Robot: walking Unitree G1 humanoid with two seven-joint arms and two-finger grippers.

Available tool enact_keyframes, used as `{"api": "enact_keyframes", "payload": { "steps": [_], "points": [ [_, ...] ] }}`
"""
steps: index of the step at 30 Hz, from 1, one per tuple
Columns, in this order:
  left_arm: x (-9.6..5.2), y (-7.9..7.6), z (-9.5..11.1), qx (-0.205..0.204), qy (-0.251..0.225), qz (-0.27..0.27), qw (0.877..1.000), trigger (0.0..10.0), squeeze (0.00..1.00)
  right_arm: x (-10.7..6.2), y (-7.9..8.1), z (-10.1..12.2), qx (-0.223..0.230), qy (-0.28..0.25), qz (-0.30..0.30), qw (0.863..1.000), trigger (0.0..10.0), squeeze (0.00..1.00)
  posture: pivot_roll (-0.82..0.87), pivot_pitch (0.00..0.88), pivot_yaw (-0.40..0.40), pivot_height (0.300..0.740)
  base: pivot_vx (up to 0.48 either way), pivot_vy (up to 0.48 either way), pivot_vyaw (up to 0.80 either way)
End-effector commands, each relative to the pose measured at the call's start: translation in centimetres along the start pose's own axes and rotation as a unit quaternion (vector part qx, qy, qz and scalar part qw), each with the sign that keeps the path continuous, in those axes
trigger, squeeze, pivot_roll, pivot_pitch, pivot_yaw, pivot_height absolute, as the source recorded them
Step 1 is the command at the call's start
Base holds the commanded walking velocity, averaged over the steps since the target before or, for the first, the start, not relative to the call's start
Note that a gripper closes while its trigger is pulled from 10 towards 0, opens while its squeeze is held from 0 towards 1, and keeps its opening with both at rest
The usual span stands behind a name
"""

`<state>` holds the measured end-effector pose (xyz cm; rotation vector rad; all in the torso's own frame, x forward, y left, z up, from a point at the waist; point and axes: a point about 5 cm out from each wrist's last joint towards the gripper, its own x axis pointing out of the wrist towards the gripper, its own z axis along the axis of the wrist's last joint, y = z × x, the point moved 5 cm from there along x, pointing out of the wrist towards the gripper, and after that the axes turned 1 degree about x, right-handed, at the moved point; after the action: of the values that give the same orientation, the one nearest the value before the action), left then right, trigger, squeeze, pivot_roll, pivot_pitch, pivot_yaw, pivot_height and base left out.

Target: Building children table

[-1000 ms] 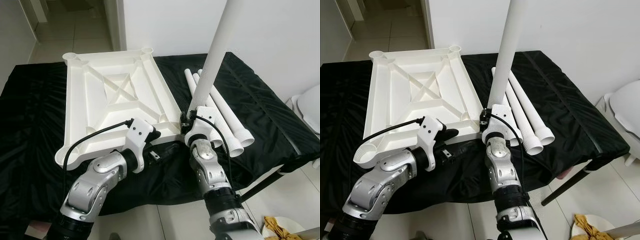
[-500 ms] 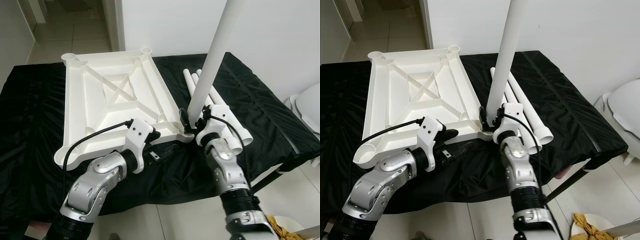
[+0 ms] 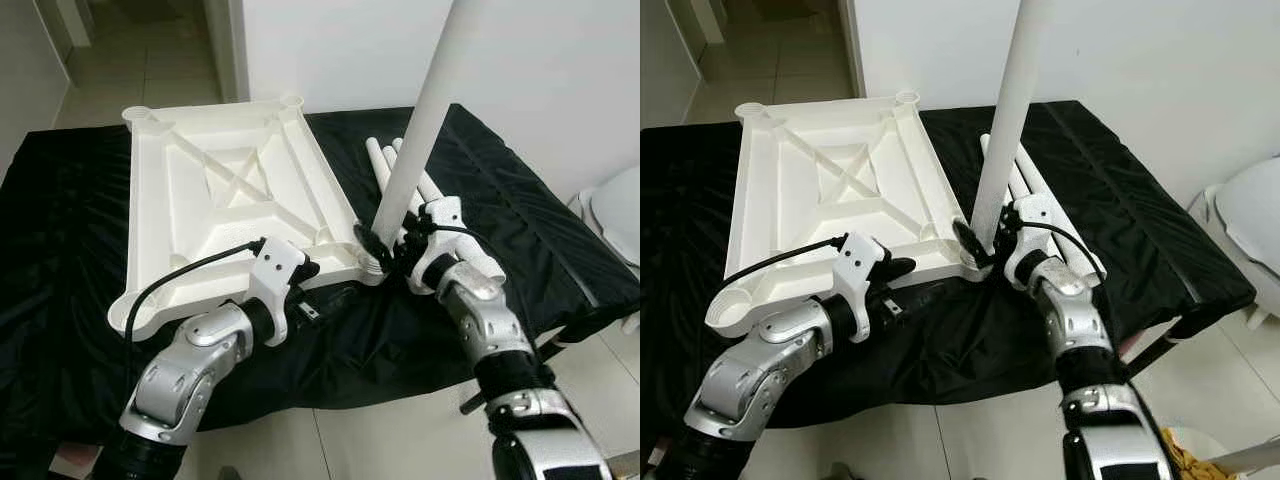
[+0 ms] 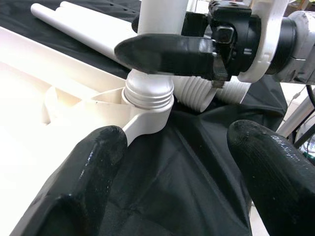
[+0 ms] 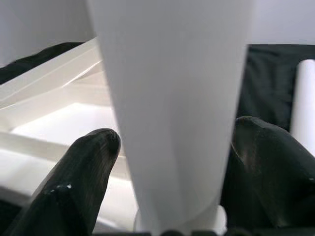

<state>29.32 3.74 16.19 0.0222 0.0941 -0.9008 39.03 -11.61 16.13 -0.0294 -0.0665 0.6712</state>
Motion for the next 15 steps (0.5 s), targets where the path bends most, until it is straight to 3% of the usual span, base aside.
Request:
{"api": "enact_keyframes", "payload": {
  "steps": [1,4,5,6,7,15],
  "points": [
    [-0.06,0.04,0.16,0.003,-0.001,0.002,1.000,10.0,0.00,0.16,0.35,-0.35,0.003,0.010,0.015,1.000,10.0,0.00,-0.03,0.038,-0.020,0.740,0.000,0.000,0.00],
    [-0.12,0.12,0.24,0.002,-0.002,0.004,1.000,10.0,0.00,0.09,0.11,-0.54,-0.001,0.021,0.034,0.999,10.0,0.00,-0.03,0.039,-0.019,0.740,0.000,0.000,0.00],
    [-0.12,0.12,0.24,0.002,-0.002,0.004,1.000,10.0,0.00,0.07,-0.02,-0.70,0.002,0.026,0.039,0.999,6.7,0.00,-0.03,0.039,-0.020,0.740,0.000,0.000,0.00],
    [-0.12,0.12,0.24,0.002,-0.002,0.004,1.000,10.0,0.00,0.07,-0.02,-0.70,0.002,0.026,0.039,0.999,6.7,0.00,-0.03,0.039,-0.020,0.740,0.000,0.000,0.00],
    [-0.10,0.09,0.25,0.002,-0.002,0.004,1.000,10.0,0.00,0.03,-0.16,-0.82,0.002,0.030,0.041,0.999,0.0,0.00,-0.03,0.040,-0.020,0.740,0.000,0.000,0.00],
    [-0.10,0.06,0.27,0.001,-0.003,0.005,1.000,10.0,0.00,-0.28,-0.41,-1.23,0.010,0.038,0.059,0.997,0.0,0.00,-0.03,0.042,-0.021,0.740,0.000,0.000,0.00]
  ]
}}
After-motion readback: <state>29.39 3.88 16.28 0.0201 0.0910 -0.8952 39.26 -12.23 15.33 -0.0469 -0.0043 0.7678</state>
